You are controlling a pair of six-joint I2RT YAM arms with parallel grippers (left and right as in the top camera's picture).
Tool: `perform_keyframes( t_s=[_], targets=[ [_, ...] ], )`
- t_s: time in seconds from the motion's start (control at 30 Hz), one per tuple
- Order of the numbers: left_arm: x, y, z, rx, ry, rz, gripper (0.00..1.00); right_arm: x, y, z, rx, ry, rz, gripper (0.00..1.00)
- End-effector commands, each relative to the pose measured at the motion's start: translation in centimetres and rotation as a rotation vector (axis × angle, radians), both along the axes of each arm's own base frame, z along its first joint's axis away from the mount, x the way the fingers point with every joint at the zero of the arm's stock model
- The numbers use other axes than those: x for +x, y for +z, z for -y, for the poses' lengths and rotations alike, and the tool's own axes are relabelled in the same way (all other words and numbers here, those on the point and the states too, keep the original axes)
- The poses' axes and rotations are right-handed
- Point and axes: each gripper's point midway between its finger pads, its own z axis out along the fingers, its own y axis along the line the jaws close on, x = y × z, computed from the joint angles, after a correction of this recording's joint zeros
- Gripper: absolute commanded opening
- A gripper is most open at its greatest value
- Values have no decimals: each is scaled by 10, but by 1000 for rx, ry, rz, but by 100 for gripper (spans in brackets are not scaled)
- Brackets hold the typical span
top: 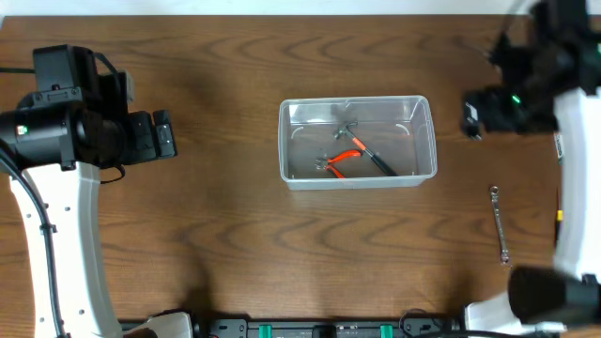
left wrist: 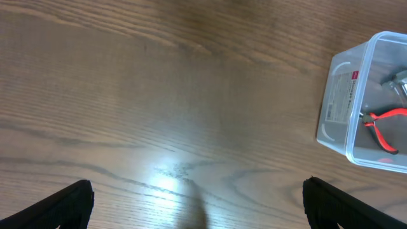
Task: Pack container
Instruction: 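Move the right gripper right and down over the silver wrench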
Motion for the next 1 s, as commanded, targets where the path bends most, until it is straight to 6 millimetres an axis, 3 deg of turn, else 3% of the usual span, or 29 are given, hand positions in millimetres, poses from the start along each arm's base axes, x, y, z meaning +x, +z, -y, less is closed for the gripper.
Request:
perform_keyframes(
  t_s=[0.0, 0.13, 0.23, 0.33, 0.53, 0.67, 0.97],
  targets=[
    [1, 4, -3, 8, 9, 9, 98, -15, -19, 29, -36, -47, -38, 99],
    [1, 4, -3, 8, 9, 9, 98, -26, -28, 61, -100, -127, -73, 99],
    [1, 4, -3, 9, 9, 9, 98, -8, -24, 70, -112, -147, 7, 99],
    [1, 4, -3, 9, 9, 9, 98, -4, -32, 72, -113, -127, 6, 99],
    [2, 5, -3, 9, 9, 13, 98, -8, -85, 76, -145, -4, -77, 99],
    [8, 7, -4, 13, 9, 38, 98, -25, -127, 73, -130, 3, -159, 99],
    [9, 8, -4, 15, 9, 46, 98, -51, -177, 72, -106, -8, -244, 99]
  ],
)
